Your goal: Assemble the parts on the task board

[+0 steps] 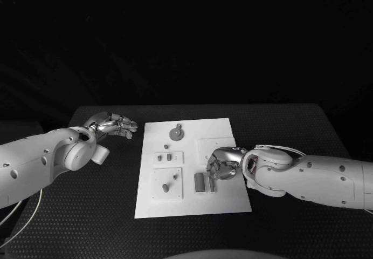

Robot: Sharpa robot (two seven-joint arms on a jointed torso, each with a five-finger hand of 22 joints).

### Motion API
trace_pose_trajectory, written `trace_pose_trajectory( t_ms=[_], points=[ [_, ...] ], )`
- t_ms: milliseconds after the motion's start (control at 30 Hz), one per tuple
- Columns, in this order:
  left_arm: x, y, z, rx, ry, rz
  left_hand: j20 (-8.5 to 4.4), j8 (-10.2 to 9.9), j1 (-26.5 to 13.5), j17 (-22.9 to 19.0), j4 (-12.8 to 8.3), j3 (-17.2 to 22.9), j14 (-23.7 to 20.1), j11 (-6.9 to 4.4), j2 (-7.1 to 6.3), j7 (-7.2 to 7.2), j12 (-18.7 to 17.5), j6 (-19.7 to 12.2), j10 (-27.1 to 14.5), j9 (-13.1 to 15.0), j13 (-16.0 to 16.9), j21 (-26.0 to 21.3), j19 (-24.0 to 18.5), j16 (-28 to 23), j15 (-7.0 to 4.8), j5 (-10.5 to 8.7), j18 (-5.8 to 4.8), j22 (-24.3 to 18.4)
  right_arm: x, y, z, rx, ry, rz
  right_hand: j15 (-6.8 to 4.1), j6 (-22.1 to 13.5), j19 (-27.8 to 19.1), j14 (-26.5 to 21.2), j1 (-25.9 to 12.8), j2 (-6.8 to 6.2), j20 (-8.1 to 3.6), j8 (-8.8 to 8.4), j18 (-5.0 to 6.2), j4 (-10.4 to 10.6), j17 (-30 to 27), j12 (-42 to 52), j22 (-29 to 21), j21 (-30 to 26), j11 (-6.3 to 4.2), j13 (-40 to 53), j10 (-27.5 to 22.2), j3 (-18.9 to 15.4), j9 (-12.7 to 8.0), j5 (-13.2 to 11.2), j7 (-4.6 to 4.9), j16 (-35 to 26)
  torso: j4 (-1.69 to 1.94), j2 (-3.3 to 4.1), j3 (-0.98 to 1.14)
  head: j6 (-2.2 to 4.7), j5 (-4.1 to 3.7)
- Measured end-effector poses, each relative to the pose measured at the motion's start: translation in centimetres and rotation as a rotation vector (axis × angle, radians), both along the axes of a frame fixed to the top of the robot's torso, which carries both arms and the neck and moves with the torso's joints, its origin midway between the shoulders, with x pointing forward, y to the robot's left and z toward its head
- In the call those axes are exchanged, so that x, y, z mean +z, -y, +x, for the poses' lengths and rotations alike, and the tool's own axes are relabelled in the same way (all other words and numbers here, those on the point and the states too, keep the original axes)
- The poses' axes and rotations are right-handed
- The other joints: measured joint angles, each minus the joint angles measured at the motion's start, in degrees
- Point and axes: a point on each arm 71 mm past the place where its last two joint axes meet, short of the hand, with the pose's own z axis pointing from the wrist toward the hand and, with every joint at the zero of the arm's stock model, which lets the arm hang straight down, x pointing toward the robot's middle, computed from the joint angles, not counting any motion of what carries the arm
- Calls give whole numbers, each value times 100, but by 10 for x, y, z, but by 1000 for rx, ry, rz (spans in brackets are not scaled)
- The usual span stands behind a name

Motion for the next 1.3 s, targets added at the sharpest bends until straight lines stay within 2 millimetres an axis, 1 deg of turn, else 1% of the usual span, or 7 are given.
trace_pose_trajectory(
  t_ms=[100,267,600,733,1200,1233,1300],
  points=[
    [0,0,0,0,0,0,0,0,0,0,0,0,0,0,0,0,0,0,0,0,0,0,0,0,0,0,0,0,0,0,0,7,8,-6,6,20,0,7,11,11,0,1,0,0,11,0,0,24,0,0,0,0,1,0,16,0,0,0,0,-4,0],
    [0,0,0,0,0,0,0,0,0,0,0,0,0,0,0,0,0,0,0,0,-1,0,0,0,0,0,0,-1,0,2,1,14,25,-21,4,40,0,11,31,31,0,2,1,0,25,0,0,31,-11,0,10,0,-3,0,0,0,0,-1,0,-9,0],
    [0,0,0,-1,-1,0,0,0,-22,5,0,0,0,0,22,0,0,0,0,1,-5,0,0,0,0,0,0,4,-2,2,0,34,53,-37,-8,41,0,29,31,31,0,1,1,0,45,22,0,31,-20,0,20,0,5,0,-1,0,0,-1,0,-9,0],
    [0,0,0,-1,-2,0,0,0,-22,5,0,0,0,0,22,0,0,0,0,1,-4,0,0,0,0,0,0,4,-2,2,0,46,65,-42,-1,42,0,36,62,0,0,24,0,0,54,22,0,31,-20,1,20,0,10,0,-2,0,0,-1,0,-9,0],
    [-1,0,0,-2,-2,0,0,0,-22,10,0,0,21,0,22,0,0,0,0,1,-4,0,0,0,21,0,0,8,-1,4,0,26,83,7,-16,49,0,20,62,0,0,34,1,0,-27,22,0,31,-20,0,19,0,-2,0,-10,0,-1,-1,-3,31,-7],
    [-1,0,0,-2,-2,0,0,0,-22,13,0,0,21,0,22,0,0,0,0,1,-4,0,0,0,21,0,0,8,0,5,1,16,80,23,-24,49,0,12,59,-22,0,34,1,0,-52,22,0,31,-20,-5,19,0,-9,0,-10,0,-1,-1,-5,40,-7],
    [-1,0,0,-1,-2,0,0,0,-22,17,0,0,21,0,22,0,0,0,0,-5,-4,0,0,0,21,0,0,8,1,7,2,-17,62,76,-26,-22,-1,-70,-14,-166,1,-21,1,45,-187,20,0,31,-16,-20,14,-44,-41,0,13,-4,-4,-1,-6,58,-10]
  ],
)
